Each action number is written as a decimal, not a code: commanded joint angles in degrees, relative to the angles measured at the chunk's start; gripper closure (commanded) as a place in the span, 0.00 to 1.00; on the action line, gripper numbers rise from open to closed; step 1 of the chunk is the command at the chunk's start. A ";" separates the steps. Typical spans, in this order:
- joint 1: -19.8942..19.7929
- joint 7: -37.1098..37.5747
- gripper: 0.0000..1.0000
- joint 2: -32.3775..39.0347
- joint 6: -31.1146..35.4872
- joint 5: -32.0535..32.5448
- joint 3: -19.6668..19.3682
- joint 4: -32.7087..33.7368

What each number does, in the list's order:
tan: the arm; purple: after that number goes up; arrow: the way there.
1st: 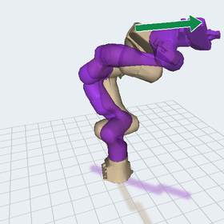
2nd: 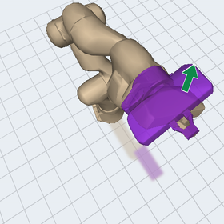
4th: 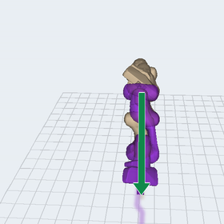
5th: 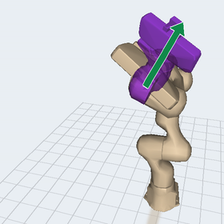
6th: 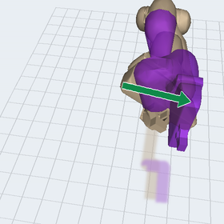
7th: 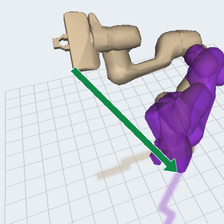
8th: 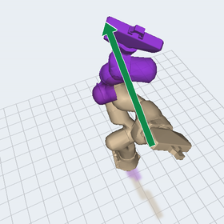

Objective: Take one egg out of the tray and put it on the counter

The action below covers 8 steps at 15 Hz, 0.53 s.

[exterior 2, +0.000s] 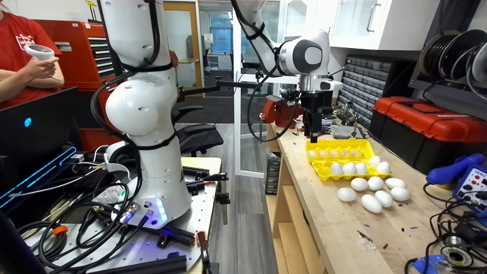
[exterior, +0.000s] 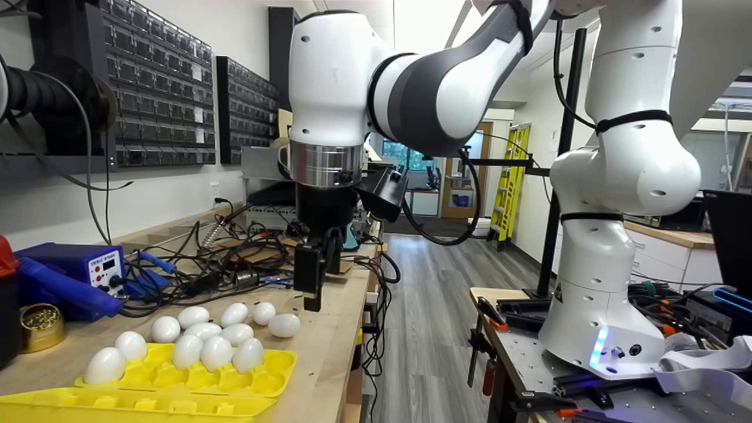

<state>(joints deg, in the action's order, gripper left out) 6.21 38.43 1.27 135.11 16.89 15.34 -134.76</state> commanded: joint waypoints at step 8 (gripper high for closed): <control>5.04 5.88 0.00 13.02 8.33 3.91 -6.87 9.01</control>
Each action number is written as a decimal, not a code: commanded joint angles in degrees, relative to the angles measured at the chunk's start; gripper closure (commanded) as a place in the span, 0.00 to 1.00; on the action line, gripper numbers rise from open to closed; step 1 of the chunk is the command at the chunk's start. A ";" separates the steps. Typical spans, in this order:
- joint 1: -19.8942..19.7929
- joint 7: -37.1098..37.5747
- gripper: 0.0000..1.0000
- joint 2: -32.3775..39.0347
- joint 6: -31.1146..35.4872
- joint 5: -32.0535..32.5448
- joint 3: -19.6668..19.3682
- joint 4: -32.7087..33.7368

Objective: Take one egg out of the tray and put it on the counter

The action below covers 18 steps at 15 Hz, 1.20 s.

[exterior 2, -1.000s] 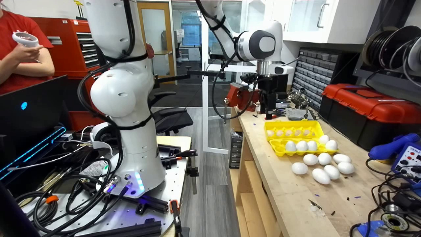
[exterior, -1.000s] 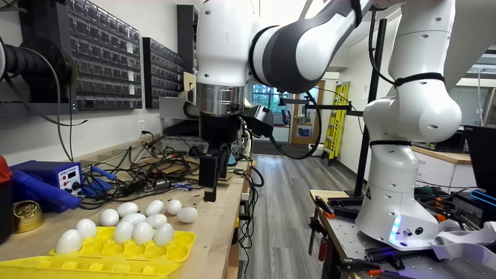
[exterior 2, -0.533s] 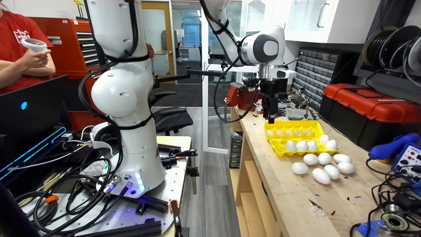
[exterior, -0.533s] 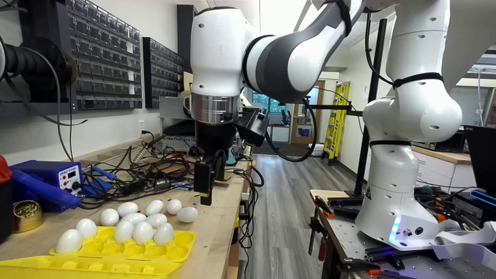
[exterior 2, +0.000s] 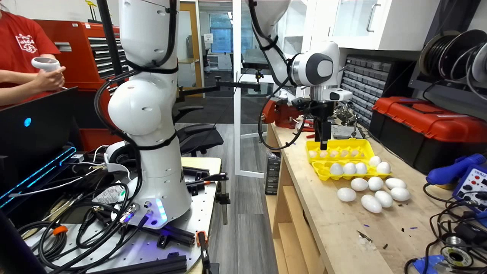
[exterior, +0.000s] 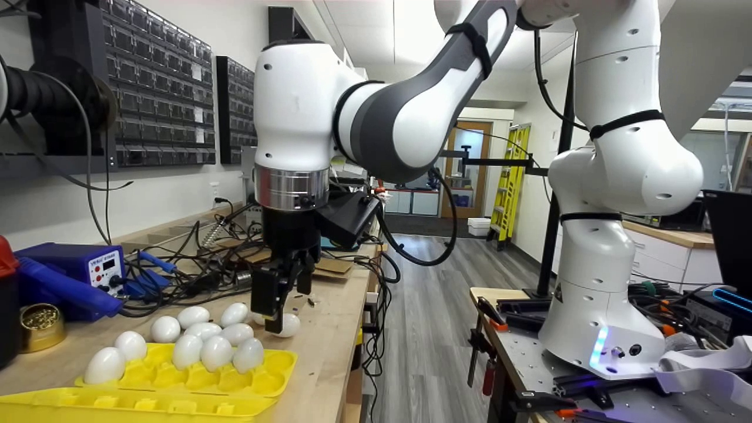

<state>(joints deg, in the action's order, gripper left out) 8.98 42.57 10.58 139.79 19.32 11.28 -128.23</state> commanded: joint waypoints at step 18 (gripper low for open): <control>8.82 -1.89 0.00 15.64 13.46 0.13 -14.11 9.41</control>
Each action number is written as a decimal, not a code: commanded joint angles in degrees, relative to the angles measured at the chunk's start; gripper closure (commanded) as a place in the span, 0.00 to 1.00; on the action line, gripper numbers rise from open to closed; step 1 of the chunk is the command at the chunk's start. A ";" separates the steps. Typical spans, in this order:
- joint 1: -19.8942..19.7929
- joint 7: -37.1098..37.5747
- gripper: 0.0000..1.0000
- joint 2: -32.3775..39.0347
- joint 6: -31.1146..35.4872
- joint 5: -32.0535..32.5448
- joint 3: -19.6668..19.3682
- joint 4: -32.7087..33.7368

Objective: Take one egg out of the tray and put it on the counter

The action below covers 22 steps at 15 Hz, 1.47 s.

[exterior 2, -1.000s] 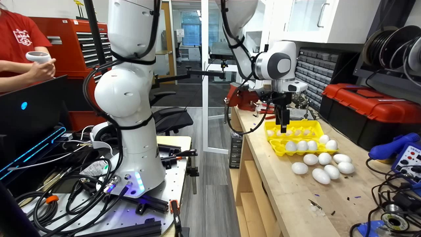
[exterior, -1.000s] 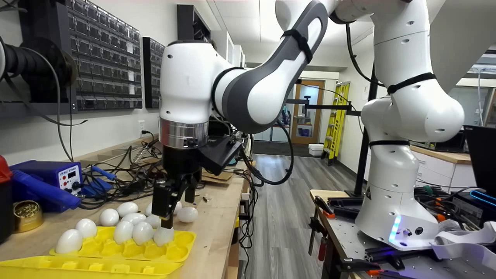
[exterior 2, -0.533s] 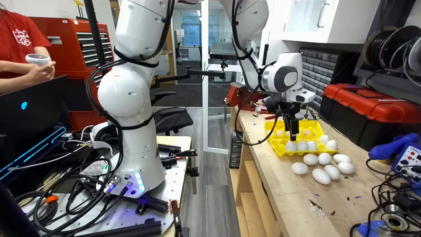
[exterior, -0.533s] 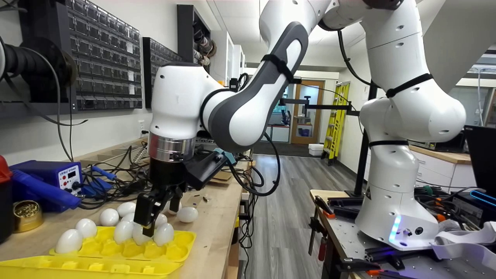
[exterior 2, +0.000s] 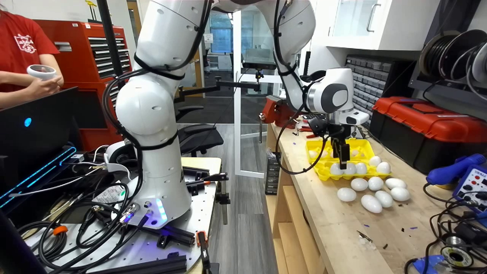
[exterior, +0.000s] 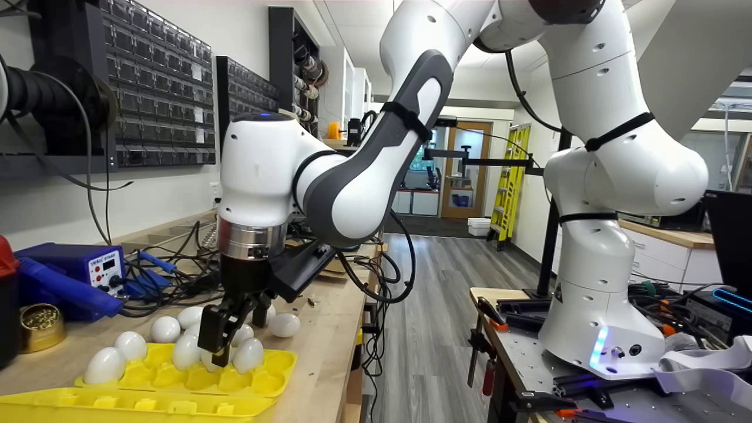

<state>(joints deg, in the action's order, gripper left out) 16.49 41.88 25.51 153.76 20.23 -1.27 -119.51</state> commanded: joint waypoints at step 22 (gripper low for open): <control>1.97 -2.24 0.77 -3.86 -1.08 -3.28 -2.28 -3.21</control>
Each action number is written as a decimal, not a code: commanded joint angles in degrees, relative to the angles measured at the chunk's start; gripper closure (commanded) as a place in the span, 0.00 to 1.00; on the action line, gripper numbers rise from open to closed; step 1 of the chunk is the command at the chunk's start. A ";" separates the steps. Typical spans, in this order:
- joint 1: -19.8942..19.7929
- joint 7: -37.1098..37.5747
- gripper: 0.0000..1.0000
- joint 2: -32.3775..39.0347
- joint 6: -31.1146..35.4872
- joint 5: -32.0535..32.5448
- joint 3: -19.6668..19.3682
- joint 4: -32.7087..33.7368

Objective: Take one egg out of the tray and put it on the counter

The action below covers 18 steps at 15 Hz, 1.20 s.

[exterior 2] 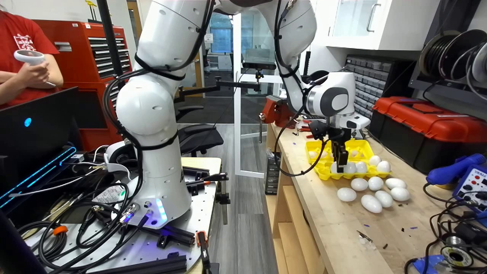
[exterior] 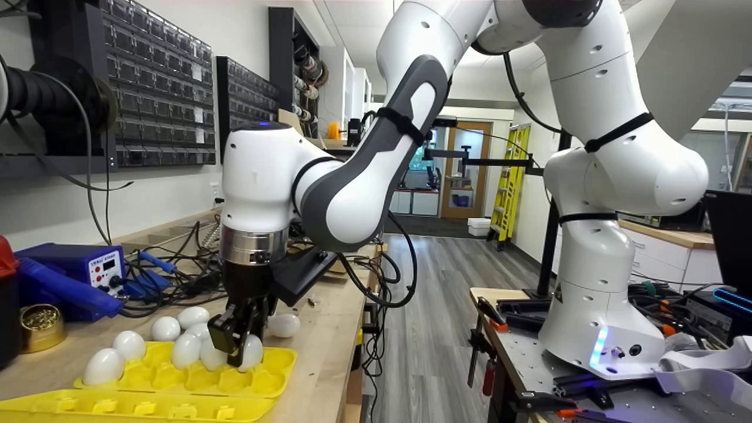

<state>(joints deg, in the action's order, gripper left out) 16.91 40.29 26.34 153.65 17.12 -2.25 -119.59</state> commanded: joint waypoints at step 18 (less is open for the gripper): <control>0.67 0.89 0.77 -6.63 -12.54 6.84 -3.74 -2.79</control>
<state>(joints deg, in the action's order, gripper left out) 17.72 40.48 20.51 144.53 22.33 -6.27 -121.52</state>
